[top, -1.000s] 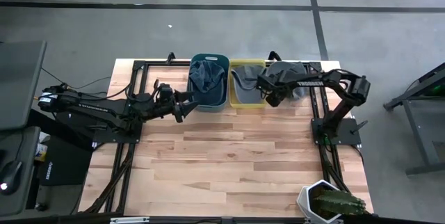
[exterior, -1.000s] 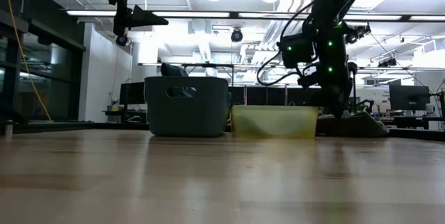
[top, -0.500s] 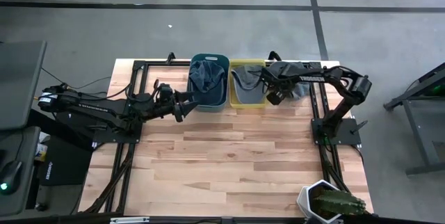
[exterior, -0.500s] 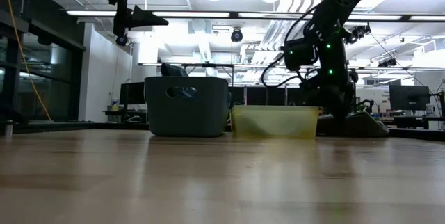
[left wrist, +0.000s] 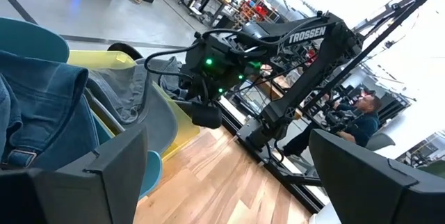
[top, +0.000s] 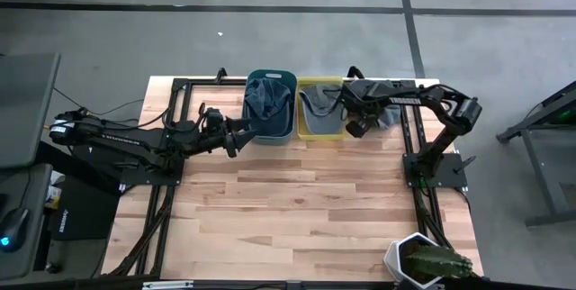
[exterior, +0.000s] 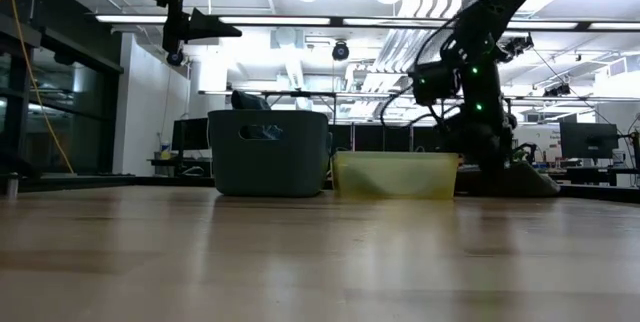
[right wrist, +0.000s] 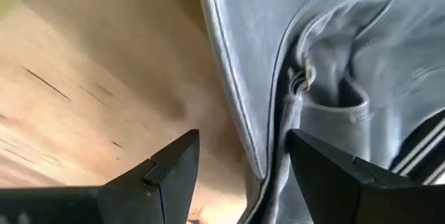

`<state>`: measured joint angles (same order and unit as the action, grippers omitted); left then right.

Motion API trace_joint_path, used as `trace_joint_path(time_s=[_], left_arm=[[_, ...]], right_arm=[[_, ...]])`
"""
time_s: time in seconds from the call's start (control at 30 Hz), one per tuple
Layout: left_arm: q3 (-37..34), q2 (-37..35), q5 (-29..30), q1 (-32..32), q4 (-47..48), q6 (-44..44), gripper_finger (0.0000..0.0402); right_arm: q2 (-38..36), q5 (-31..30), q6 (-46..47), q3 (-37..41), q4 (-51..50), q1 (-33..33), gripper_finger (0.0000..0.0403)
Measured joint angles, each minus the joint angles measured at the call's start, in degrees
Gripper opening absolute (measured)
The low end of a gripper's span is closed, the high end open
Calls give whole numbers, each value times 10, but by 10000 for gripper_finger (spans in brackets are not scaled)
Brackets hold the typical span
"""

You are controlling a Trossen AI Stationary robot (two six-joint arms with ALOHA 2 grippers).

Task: Pick & Place hat
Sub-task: Put the gray cap into the yellow bin

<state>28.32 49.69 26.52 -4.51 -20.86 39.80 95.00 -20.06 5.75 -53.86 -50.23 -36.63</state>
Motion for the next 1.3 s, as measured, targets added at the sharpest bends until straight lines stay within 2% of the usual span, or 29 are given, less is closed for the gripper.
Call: trace_joint_path(time_s=[0.3,0.57,0.73,1.03,1.23,1.3], left_arm=[[0,0,1,0,0,6,342],[0,0,4,0,0,10,342],[0,0,4,0,0,10,342],[0,0,4,0,0,10,342],[0,0,4,0,0,10,342],[0,0,4,0,0,10,342]], right_arm=[[-2,10,8,61,48,-5,216],[-2,9,8,64,62,-4,213],[-2,10,8,65,62,-4,194],[-1,28,14,65,64,-4,119],[0,35,30,66,65,-4,31],[0,31,31,66,64,-5,12]])
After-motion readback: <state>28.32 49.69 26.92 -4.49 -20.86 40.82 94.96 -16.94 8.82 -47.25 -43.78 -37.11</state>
